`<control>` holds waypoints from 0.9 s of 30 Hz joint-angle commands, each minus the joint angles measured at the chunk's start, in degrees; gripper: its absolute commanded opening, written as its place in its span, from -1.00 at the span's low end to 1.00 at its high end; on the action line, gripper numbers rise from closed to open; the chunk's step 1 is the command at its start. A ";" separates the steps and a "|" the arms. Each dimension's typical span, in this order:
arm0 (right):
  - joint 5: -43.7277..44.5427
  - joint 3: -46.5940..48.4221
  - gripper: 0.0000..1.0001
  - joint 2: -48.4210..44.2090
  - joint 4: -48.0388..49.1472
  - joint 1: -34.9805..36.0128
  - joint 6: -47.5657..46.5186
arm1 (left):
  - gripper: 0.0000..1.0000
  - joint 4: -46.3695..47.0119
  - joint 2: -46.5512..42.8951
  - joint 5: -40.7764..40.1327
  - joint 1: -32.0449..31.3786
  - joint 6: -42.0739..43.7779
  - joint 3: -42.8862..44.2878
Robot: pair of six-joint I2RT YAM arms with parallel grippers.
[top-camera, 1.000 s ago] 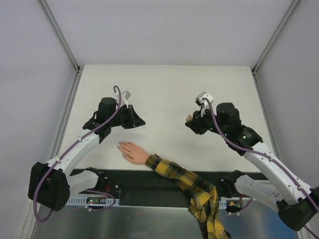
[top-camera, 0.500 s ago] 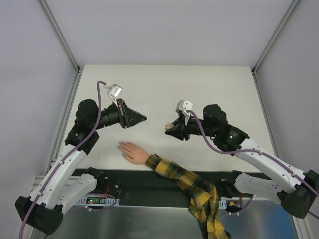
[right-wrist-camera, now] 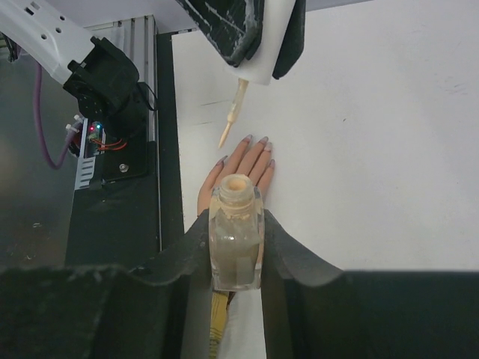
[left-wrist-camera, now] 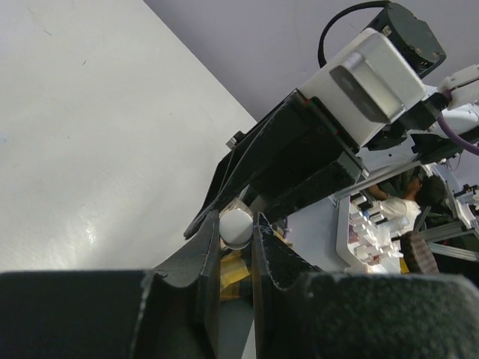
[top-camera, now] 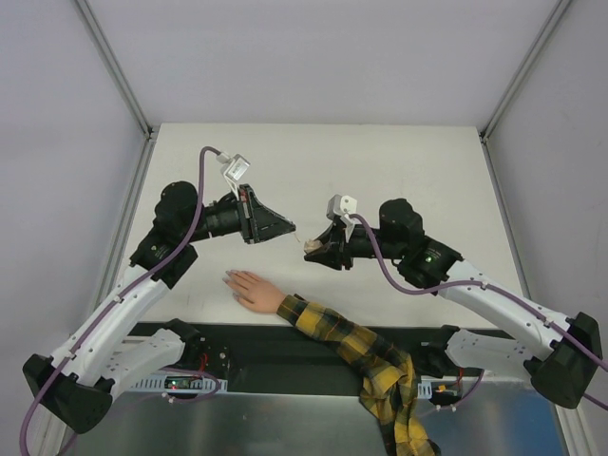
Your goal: Paint the nails
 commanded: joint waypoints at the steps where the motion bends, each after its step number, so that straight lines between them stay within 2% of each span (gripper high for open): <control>1: -1.64 1.41 -1.00 1.14 3.73 0.55 -0.38 | -1.00 1.85 1.59 -2.02 -1.98 1.74 3.66; 27: 0.47 1.85 -1.00 1.14 3.64 1.08 -0.82 | -1.00 2.11 3.26 -5.72 -5.15 2.98 3.32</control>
